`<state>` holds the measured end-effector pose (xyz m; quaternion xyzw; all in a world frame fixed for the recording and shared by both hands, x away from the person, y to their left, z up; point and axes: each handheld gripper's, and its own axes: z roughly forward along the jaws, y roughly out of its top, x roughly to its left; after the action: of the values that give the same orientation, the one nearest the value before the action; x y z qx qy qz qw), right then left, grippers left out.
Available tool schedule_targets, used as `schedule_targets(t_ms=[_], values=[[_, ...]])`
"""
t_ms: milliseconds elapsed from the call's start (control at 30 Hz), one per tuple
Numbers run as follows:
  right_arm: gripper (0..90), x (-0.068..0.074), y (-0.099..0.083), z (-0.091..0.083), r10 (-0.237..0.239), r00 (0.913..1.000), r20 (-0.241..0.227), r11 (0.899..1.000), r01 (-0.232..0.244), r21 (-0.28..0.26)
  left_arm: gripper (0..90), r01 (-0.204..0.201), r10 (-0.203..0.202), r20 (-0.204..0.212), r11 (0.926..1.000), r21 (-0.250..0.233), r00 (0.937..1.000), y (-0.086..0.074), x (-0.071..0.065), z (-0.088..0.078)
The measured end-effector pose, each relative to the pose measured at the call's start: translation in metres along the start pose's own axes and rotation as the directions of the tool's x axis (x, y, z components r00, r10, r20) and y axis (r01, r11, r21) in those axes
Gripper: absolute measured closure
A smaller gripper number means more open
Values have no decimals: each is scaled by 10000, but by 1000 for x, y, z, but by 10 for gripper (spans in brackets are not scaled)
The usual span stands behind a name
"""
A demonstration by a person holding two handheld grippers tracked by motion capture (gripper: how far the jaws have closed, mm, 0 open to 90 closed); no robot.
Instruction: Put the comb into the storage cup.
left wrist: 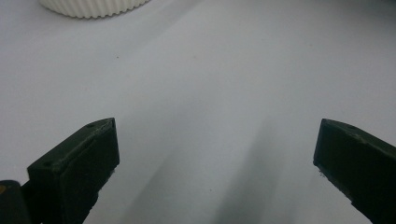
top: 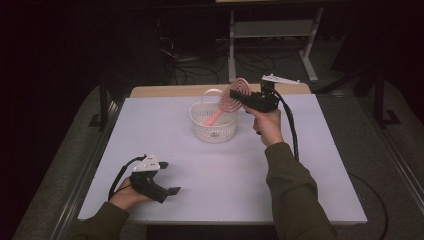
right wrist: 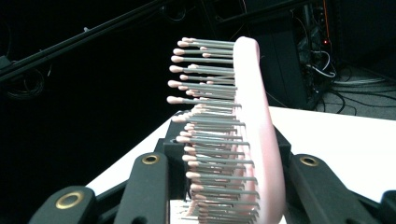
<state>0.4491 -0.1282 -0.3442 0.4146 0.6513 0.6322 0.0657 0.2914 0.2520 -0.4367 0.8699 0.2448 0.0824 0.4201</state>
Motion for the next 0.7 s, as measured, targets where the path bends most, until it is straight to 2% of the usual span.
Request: schedule_targets(t_ms=[233, 700], values=[[629, 1, -9, 13, 67, 10000, 22, 10000, -67, 65, 0, -4, 4, 12, 10000, -32, 10000, 0, 0, -1], [628, -1, -23, 28, 218, 9996, 176, 9996, -221, 170, 1, 2, -2, 34, 10000, -53, 10000, 0, 0, 0]])
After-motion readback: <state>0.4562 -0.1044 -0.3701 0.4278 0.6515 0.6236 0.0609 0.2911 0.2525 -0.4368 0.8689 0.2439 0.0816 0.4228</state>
